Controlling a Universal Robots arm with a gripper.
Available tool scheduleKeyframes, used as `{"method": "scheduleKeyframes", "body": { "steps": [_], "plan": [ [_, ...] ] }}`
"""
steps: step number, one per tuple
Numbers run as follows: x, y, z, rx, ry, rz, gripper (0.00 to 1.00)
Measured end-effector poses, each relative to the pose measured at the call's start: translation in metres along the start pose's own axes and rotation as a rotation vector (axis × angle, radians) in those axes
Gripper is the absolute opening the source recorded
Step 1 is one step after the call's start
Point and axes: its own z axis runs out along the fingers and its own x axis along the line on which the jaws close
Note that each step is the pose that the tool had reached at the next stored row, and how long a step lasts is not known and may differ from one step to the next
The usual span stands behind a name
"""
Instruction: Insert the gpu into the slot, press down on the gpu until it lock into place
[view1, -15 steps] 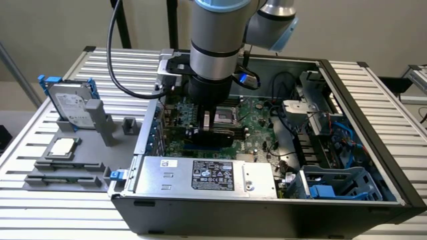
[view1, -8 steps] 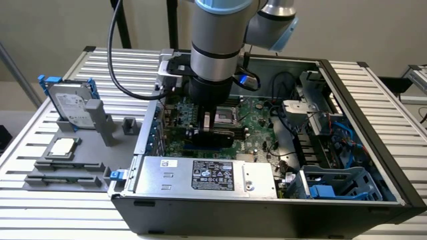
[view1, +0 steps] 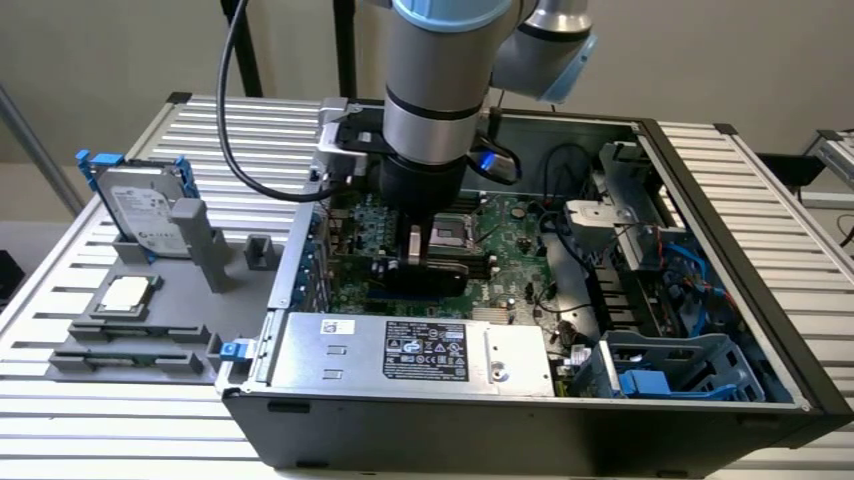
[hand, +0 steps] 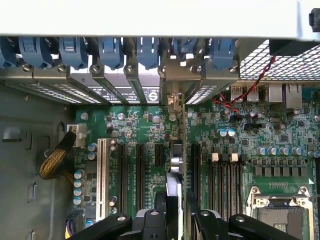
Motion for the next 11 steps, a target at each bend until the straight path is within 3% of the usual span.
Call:
{"method": "scheduleKeyframes", "body": {
  "steps": [11],
  "plan": [
    [0.0001, -0.0013, 0.0048, -0.0051, 0.0002, 0.0, 0.26]
  ]
}}
